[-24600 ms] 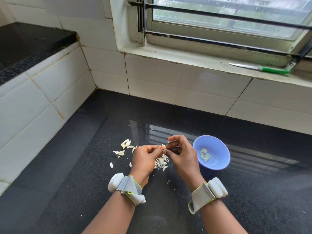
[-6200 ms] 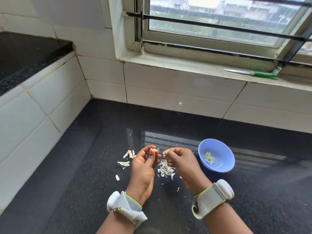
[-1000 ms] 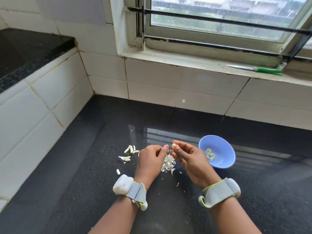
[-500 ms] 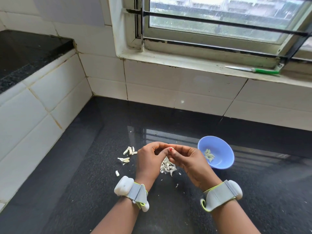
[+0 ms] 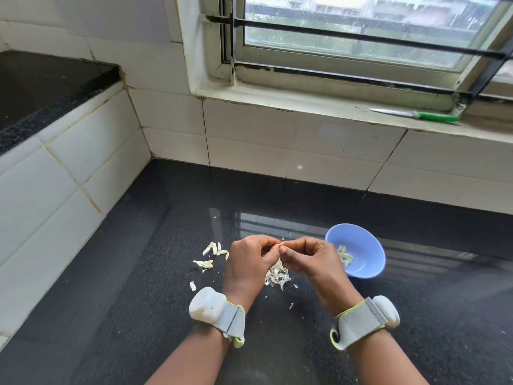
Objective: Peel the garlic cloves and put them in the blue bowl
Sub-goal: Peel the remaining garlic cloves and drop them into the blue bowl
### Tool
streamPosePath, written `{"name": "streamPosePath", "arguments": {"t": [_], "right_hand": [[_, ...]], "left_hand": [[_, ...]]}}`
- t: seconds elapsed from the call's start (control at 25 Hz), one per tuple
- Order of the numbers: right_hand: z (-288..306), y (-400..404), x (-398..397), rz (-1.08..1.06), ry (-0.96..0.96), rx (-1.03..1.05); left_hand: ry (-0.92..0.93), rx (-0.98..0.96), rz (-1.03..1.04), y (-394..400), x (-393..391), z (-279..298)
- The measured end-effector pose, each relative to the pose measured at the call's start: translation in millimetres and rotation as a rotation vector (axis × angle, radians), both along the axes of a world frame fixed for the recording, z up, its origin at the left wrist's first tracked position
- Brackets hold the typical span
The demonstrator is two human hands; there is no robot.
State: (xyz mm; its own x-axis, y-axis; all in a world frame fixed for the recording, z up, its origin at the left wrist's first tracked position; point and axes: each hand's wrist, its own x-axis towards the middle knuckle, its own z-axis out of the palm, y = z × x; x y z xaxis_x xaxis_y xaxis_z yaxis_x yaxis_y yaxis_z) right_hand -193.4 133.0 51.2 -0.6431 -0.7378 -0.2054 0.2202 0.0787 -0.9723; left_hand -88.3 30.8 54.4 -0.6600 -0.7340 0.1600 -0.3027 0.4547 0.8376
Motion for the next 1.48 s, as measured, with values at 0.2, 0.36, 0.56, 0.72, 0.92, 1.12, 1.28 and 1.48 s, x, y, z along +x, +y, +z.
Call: {"name": "streamPosePath", "arguments": {"t": [0.2,0.36,0.56,0.72,0.92,1.12,1.28,1.48], "right_hand": [[1.5,-0.9,-0.6,0.009,0.024,0.016],[1.3,-2.2,0.9,0.023,0.040,0.026],[4.9,-4.3,0.5,0.019,-0.039,-0.018],[5.8,-4.8,1.9,0.001,-0.087,-0.041],[2.5,-5.8,3.1,-0.024,0.517,0.196],[0.8,-9.0,3.8,-0.027,0.964,0.223],[2.9,-8.5,5.2,-0.034,0.860,0.219],[0.5,-12.0,4.2,-0.058,1.146,0.282]], "left_hand": [[-0.009,-0.028,0.006,-1.4,-2.9,-2.8],[-0.012,0.001,0.031,-1.9,-2.2,-2.0],[0.008,0.240,0.072,-5.9,-2.9,1.1],[0.110,0.486,0.066,-3.9,-1.6,2.9],[-0.045,0.248,0.043,-7.4,-1.0,6.0],[-0.137,0.084,0.041,-7.2,-2.6,11.7],[-0.104,0.145,0.047,-9.4,-1.5,7.2],[-0.108,0.129,-0.007,-9.3,-0.6,8.6]]}}
